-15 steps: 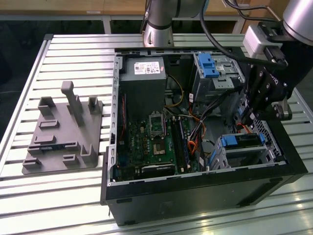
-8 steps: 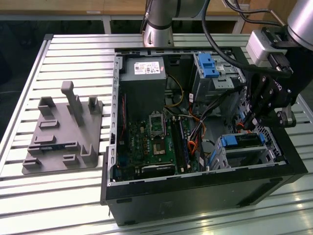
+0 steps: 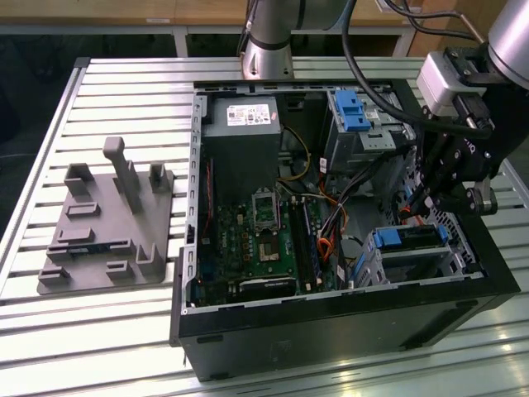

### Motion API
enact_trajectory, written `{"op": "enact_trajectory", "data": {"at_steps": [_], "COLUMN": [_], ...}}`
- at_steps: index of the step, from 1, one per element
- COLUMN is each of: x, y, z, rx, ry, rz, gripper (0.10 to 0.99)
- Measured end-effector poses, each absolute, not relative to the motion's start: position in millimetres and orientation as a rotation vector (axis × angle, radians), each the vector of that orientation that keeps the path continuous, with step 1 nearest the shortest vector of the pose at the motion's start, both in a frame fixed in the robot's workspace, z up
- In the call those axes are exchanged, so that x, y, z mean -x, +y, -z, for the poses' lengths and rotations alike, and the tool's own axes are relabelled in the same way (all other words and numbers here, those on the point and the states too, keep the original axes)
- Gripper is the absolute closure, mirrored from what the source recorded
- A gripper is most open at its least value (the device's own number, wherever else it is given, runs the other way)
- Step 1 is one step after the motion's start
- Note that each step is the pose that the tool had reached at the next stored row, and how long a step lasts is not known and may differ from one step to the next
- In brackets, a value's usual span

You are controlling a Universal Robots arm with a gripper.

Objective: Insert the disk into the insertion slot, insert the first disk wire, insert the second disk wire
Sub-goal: 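Insert the second disk wire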

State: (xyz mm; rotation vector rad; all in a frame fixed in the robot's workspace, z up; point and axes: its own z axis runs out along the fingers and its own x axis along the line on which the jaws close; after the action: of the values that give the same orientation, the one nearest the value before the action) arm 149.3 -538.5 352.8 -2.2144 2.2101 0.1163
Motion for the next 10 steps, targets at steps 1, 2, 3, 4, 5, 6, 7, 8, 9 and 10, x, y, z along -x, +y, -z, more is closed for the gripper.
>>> {"op": "enact_trajectory", "data": {"at_steps": [1,2,3,4,5,6,7,8,9,10], "x": [-149.3,-149.3,-149.3,-149.3,-149.3,-149.3,-149.3,-149.3,-149.3,-149.3], "y": [-538.5,-538.5,-538.5,-538.5,-538.5,-538.5,-538.5,-538.5,-538.5,-538.9], "z": [-352.8,-352.8,-352.8,-352.8,-352.8,-352.8,-352.8,-352.8,-352.8,-352.9], "rx": [2.214,2.214,2.214,2.214,2.214,2.214,2.214,2.214,2.214,2.213], "ry": [2.21,2.21,2.21,2.21,2.21,2.21,2.21,2.21,2.21,2.211], "rz": [-0.116,-0.116,-0.116,-0.116,-0.116,-0.116,-0.116,-0.116,-0.117,-0.116], "gripper": [0.941,0.941,0.941,0.941,0.941,0.941,0.941,0.941,0.941,0.941]}}
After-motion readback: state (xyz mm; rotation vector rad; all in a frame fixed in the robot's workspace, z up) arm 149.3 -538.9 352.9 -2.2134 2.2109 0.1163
